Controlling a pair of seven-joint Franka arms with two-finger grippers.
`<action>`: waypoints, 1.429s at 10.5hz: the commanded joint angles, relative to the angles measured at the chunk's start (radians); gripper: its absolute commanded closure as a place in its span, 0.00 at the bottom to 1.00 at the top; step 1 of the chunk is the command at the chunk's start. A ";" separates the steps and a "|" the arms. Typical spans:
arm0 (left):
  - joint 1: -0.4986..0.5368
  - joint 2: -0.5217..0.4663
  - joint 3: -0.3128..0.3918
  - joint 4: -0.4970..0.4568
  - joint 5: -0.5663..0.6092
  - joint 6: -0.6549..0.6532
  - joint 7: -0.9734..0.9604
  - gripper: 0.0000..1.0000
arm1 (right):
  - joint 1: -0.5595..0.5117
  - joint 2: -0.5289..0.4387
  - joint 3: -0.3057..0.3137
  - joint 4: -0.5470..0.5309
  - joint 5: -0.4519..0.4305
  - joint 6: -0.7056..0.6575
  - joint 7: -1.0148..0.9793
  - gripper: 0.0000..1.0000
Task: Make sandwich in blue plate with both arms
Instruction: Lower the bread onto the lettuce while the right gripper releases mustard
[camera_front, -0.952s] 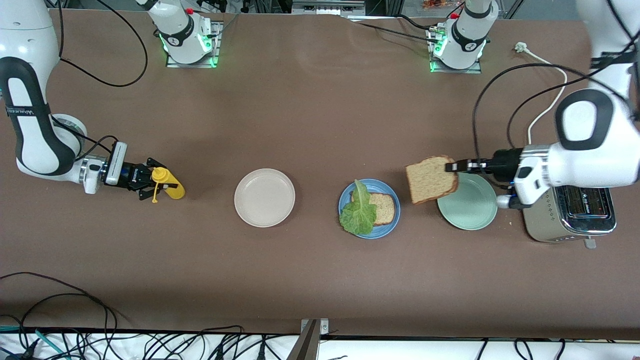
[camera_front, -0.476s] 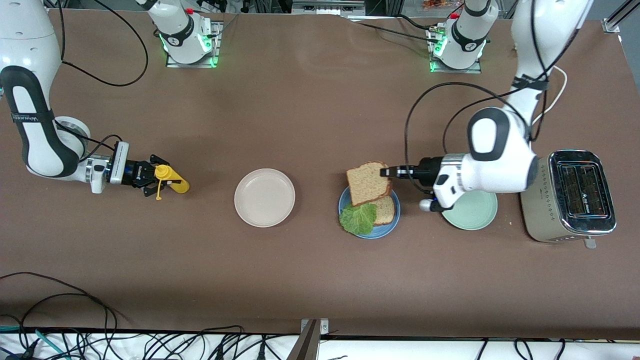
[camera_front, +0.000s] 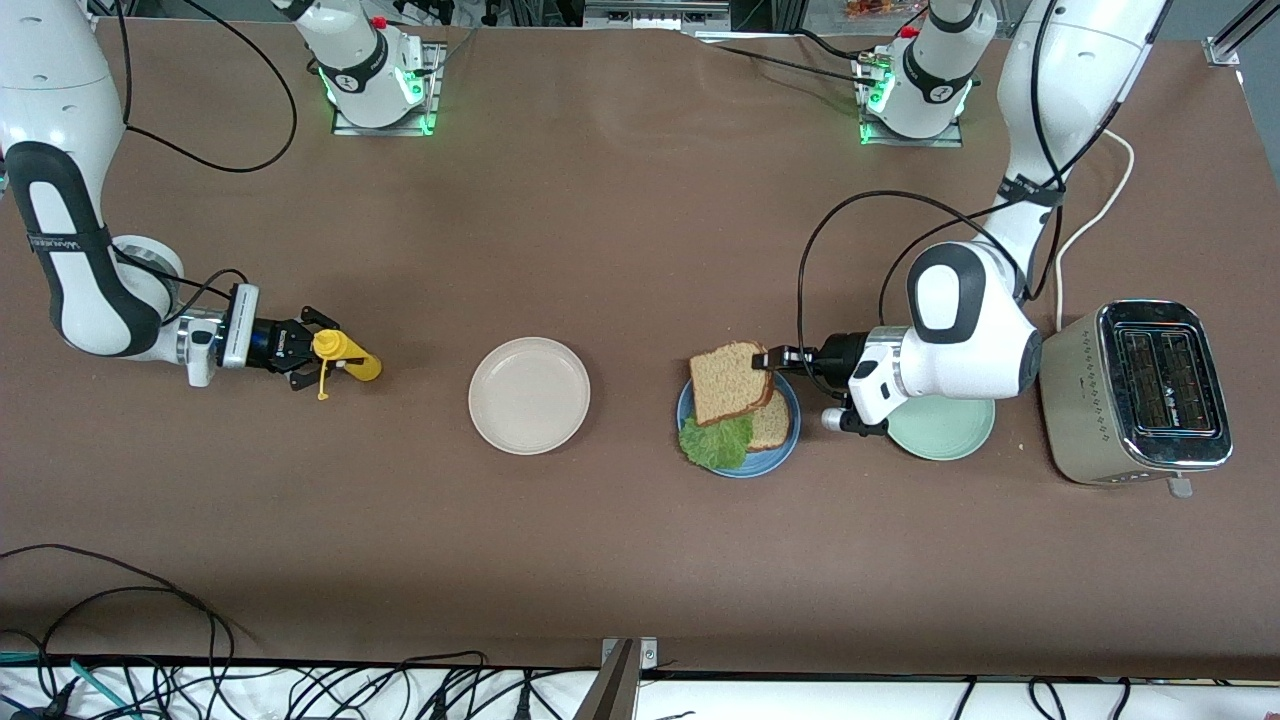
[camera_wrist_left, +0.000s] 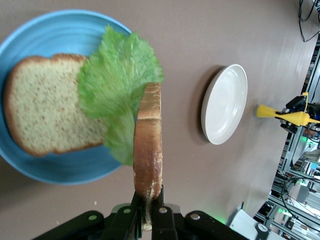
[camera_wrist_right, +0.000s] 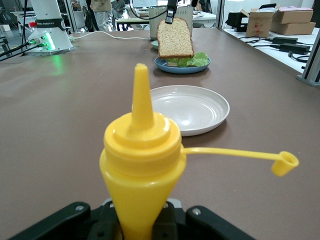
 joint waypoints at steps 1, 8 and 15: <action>-0.006 0.040 0.002 0.007 -0.046 0.055 0.118 1.00 | -0.012 -0.007 0.004 -0.002 0.018 -0.018 0.017 0.30; 0.010 0.096 0.071 0.015 -0.043 0.061 0.210 0.24 | -0.014 -0.009 -0.053 0.010 0.003 -0.024 0.024 0.00; 0.012 0.069 0.120 0.004 -0.027 0.055 0.206 0.00 | 0.011 -0.110 -0.093 0.133 -0.250 0.019 0.431 0.00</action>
